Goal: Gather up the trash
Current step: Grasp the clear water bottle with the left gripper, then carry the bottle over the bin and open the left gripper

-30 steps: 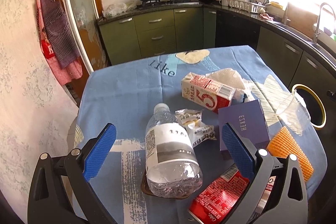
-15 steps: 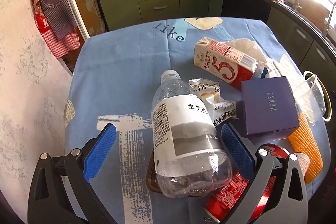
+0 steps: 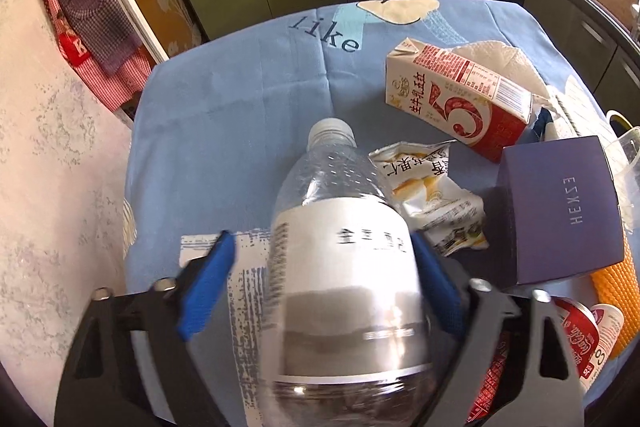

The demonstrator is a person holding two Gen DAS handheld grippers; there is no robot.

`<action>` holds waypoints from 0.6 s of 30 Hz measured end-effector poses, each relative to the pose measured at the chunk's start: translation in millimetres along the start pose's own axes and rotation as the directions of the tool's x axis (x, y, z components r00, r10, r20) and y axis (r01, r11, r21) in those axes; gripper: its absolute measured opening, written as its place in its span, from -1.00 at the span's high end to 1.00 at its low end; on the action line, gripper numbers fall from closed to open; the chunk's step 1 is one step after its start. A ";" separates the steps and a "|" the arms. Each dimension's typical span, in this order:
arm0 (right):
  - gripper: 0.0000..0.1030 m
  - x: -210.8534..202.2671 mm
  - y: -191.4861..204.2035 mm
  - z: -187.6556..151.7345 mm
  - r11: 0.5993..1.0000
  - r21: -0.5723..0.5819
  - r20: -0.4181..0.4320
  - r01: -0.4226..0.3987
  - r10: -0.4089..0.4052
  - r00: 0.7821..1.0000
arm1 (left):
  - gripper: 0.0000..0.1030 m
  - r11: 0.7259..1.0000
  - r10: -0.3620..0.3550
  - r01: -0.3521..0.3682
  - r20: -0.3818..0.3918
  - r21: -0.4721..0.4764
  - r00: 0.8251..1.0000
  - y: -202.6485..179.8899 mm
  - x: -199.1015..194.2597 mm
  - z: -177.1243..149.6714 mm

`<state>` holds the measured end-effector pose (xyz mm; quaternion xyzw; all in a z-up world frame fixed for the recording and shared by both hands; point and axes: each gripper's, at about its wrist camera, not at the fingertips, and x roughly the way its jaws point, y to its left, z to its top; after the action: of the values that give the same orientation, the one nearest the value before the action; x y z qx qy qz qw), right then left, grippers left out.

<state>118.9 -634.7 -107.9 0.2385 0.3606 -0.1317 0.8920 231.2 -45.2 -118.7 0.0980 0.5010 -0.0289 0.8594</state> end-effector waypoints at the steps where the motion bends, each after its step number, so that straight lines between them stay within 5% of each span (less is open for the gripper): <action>1: 0.47 0.5 0.4 0.2 1.000 0.000 -0.001 -0.002 0.002 1.000 | -0.29 1.000 -0.023 0.023 -0.007 -0.016 1.000 3.0 1.8 0.5; 18: 0.47 -7.5 14.0 1.3 0.999 -0.030 0.023 -0.039 0.040 0.999 | -0.27 0.999 -0.039 0.033 0.186 0.035 0.982 -4.0 -87.3 -1.8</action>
<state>120.1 -623.0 -97.2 0.2307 0.3473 -0.1113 0.9021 185.7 -53.0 -44.5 0.0995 0.4194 -0.0614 0.9002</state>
